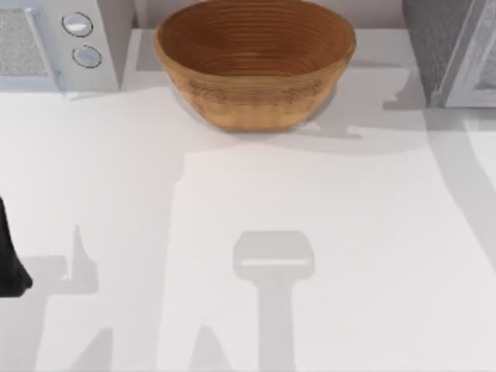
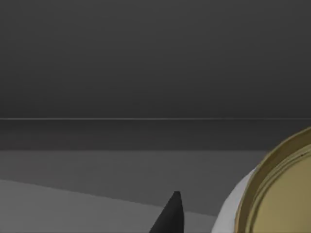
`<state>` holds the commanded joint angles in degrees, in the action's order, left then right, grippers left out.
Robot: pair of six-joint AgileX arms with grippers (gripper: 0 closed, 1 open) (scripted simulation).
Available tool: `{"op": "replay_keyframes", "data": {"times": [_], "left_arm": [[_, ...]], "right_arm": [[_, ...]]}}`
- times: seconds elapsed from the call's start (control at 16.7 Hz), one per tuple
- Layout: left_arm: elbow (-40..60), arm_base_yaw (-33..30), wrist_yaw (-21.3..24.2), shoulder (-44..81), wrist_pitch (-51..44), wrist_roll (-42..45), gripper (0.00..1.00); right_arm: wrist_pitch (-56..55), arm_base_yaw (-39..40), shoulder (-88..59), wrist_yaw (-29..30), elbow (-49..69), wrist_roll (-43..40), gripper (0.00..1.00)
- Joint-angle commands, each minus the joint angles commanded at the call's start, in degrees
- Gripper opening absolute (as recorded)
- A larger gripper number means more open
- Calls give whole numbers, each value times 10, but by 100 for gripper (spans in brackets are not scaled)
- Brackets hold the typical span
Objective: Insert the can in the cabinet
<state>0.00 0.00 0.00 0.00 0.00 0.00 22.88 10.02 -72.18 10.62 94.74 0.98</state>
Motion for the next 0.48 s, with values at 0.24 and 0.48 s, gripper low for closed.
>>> {"op": "replay_keyframes", "data": {"times": [0.24, 0.48], "left_arm": [[0, 0, 0, 0, 0, 0, 100], [0, 0, 0, 0, 0, 0, 100]], "right_arm": [[12, 5, -40, 7, 53, 0, 0], [11, 3, -38, 6, 51, 1, 0]]}}
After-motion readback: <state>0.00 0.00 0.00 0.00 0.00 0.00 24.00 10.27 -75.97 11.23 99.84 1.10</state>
